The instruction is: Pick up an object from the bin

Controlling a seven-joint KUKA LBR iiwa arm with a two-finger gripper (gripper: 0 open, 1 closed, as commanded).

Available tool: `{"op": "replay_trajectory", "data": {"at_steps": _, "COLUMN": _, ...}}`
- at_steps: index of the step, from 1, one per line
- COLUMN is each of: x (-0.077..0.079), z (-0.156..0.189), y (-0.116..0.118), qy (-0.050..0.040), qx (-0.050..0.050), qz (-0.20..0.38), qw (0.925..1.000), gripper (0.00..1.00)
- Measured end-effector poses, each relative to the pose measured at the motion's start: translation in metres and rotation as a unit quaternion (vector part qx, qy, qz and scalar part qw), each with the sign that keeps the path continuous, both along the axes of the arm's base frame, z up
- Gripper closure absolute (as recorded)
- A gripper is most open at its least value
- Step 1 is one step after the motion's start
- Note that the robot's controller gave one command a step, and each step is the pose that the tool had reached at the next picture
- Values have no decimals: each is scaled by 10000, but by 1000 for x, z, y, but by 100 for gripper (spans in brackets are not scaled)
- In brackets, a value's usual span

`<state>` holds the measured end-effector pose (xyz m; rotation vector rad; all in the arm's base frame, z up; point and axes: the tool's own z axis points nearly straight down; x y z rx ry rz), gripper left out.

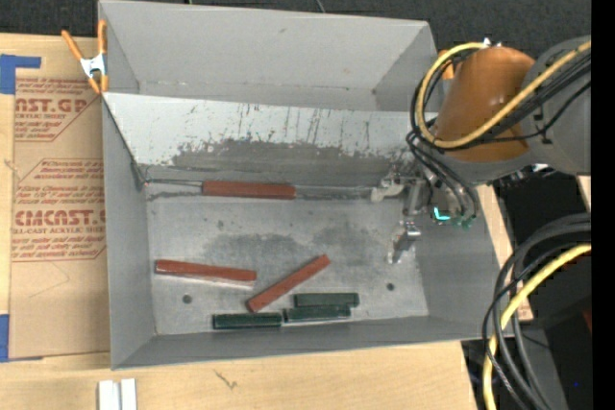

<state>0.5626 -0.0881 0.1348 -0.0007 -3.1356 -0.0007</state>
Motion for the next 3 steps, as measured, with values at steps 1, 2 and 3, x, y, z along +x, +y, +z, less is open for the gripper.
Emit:
{"op": "replay_trajectory", "data": {"at_steps": 1, "x": 2, "z": 4, "y": 0, "qy": -37, "qx": -5, "qz": 4, "qw": 10000, "gripper": 0}}
{"op": "replay_trajectory", "data": {"at_steps": 2, "x": -2, "z": -4, "y": 11, "qy": -63, "qx": -19, "qz": 186, "qw": 9998, "gripper": 0}}
{"op": "replay_trajectory", "data": {"at_steps": 3, "x": -30, "z": -33, "y": 55, "qy": -37, "qx": 3, "qz": 504, "qw": 9987, "gripper": 0}}
